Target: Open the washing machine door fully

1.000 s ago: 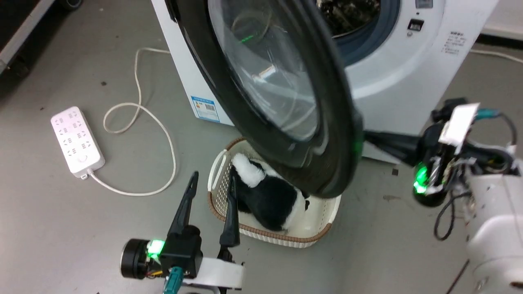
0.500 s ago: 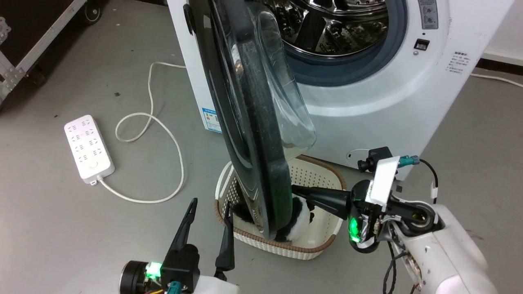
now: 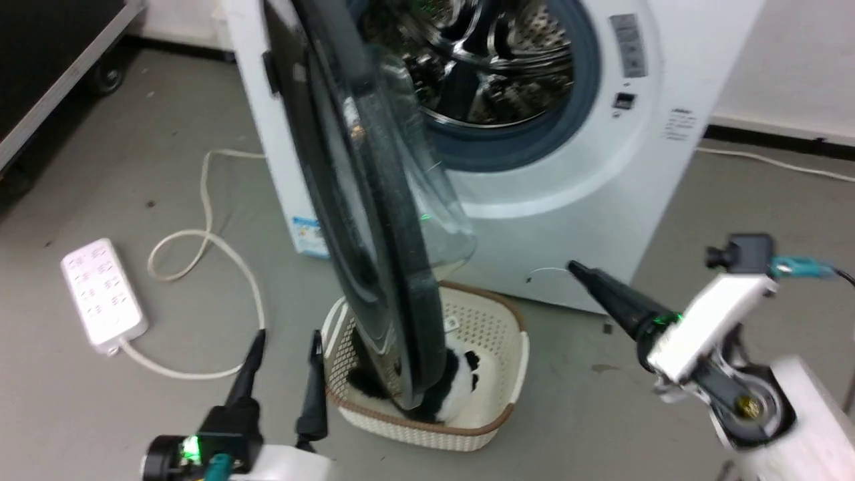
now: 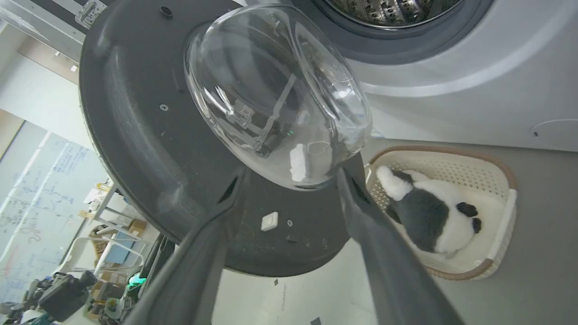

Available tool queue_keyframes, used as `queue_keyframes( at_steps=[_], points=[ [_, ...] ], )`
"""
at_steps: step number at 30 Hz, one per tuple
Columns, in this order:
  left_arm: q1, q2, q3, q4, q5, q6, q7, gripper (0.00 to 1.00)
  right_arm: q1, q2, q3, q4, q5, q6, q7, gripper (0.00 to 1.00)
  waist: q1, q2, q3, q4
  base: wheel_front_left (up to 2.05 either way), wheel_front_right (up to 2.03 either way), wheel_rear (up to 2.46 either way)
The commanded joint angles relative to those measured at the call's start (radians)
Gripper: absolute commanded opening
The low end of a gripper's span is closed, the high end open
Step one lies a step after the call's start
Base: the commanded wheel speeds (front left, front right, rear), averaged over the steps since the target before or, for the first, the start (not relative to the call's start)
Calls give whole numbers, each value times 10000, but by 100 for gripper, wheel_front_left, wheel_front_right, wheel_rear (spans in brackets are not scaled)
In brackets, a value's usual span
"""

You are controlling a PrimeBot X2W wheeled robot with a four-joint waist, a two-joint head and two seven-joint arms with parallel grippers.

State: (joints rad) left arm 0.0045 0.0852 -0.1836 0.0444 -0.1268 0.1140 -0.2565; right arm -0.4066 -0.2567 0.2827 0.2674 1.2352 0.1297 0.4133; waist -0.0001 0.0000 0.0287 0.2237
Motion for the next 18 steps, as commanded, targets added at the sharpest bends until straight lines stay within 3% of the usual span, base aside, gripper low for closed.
queue_keyframes(
  at_steps=[1,5,8,12,18],
  points=[
    [169,95,87,44,-87,-115,-53,100,363,-263,59,-428,-577,10,-538,100,1,0,-252,-354,0,0,0],
    [194,354,396,119,-359,-524,-53,100,1128,-1124,147,-1530,-3217,10,-2842,100,1,0,-395,-807,0,0,0],
    [195,583,569,185,-515,-821,-53,100,1735,-1305,-274,-1984,-4878,10,-4359,100,1,0,-433,-1097,0,0,0],
    [249,766,747,250,-612,-959,-53,100,2685,-950,-1274,-2444,-6942,10,-5739,100,1,0,-466,-1425,0,0,0],
    [490,712,816,145,-584,-868,-53,100,4244,197,-2248,-3207,-9660,10,-6486,100,1,0,-478,-1844,0,0,0]
  ],
)
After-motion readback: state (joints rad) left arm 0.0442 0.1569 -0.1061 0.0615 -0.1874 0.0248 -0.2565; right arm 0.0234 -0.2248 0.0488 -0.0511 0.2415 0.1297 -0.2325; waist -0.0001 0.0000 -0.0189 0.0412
